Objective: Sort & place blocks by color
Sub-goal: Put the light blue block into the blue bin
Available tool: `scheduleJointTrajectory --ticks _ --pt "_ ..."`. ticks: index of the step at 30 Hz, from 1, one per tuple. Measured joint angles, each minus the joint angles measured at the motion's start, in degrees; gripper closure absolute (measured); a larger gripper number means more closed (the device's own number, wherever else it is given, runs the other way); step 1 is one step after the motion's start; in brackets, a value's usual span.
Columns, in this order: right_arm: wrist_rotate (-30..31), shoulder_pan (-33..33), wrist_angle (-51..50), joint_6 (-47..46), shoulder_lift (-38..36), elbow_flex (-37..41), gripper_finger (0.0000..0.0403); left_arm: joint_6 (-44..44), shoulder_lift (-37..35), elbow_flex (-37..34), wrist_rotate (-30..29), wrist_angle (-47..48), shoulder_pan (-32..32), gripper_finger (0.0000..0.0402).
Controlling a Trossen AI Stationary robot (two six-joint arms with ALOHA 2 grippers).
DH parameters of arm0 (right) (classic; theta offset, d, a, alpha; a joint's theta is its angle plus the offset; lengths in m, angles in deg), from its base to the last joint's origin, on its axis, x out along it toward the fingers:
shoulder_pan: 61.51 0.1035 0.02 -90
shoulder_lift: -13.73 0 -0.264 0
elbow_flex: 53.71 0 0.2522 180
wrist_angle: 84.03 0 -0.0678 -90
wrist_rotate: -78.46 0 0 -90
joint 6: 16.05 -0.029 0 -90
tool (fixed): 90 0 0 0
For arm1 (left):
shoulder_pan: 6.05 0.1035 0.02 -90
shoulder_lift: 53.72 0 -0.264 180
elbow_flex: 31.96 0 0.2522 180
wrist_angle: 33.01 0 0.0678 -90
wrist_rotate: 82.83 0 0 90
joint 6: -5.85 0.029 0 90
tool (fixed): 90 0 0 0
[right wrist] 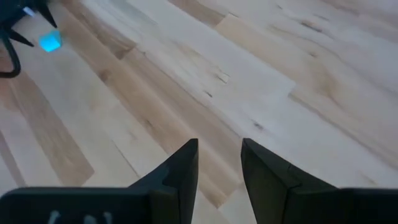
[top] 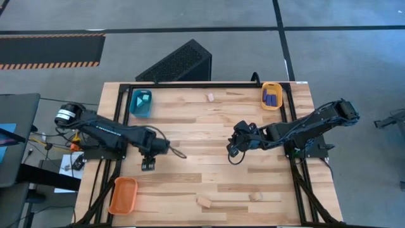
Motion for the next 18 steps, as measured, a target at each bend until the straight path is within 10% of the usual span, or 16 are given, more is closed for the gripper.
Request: scheduleJointTrajectory --ticks 18 --pt "-2.0 -1.8 1.6 4.3 0.0 0.0 0.0257 2.6 1.9 -5.1 -3.3 -4.3 -3.2 0.0182"
